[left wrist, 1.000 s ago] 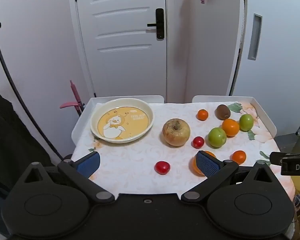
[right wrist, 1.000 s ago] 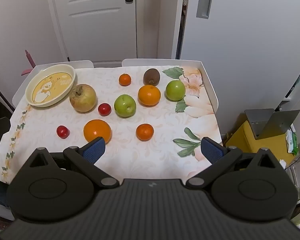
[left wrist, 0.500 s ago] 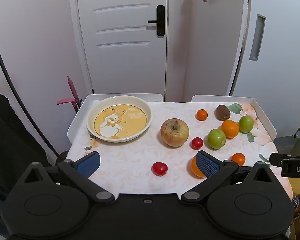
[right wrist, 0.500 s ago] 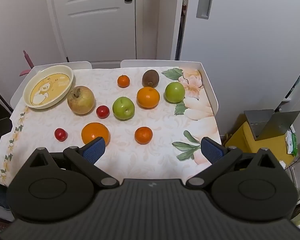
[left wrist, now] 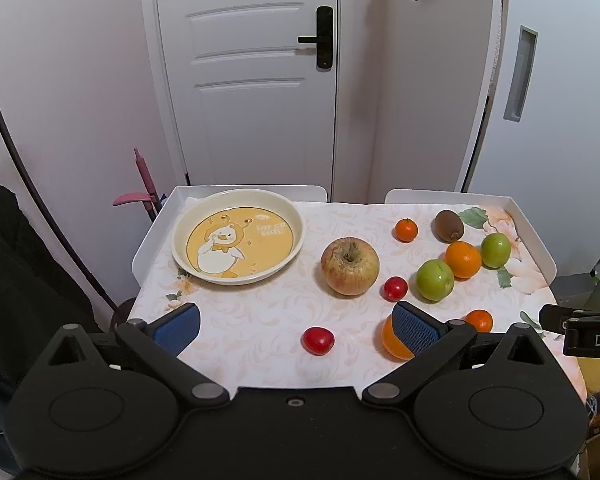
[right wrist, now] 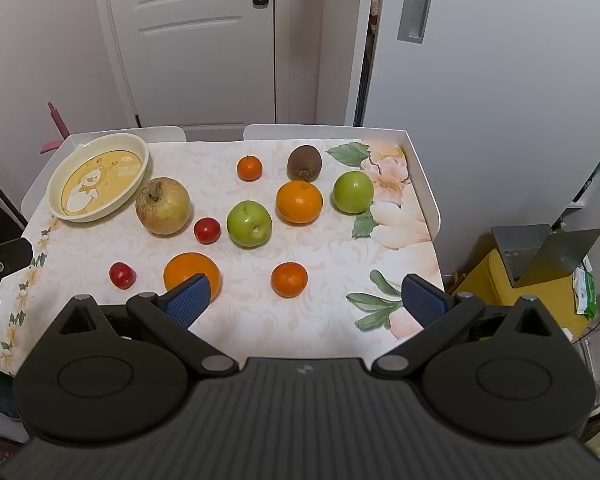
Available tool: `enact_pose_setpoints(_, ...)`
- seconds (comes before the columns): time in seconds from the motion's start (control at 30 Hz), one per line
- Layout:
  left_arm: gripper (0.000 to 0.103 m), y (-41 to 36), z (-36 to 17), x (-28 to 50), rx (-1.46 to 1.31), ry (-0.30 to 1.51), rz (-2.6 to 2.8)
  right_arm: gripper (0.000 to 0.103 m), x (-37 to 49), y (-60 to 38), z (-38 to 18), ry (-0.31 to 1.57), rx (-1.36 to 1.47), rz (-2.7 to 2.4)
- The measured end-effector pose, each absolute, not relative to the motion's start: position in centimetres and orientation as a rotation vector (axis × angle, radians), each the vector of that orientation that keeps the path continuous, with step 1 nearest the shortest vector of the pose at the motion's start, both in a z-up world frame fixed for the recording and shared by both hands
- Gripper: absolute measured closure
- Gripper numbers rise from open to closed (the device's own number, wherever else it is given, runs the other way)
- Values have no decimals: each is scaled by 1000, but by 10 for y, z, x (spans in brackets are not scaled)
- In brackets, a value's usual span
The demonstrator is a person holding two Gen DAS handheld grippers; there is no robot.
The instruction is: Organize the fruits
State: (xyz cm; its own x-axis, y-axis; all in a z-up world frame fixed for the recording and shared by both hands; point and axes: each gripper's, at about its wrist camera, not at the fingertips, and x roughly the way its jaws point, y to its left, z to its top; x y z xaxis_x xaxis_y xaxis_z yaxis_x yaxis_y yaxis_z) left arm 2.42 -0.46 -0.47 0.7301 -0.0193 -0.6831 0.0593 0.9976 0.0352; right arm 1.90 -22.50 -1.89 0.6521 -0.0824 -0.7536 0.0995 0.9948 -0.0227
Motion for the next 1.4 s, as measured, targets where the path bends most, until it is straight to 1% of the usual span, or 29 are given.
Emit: enact_pose_setpoints(1.4, 0, -2, -3, 21, 49, 737, -18, 0, 20, -224, -15, 833, 35, -86)
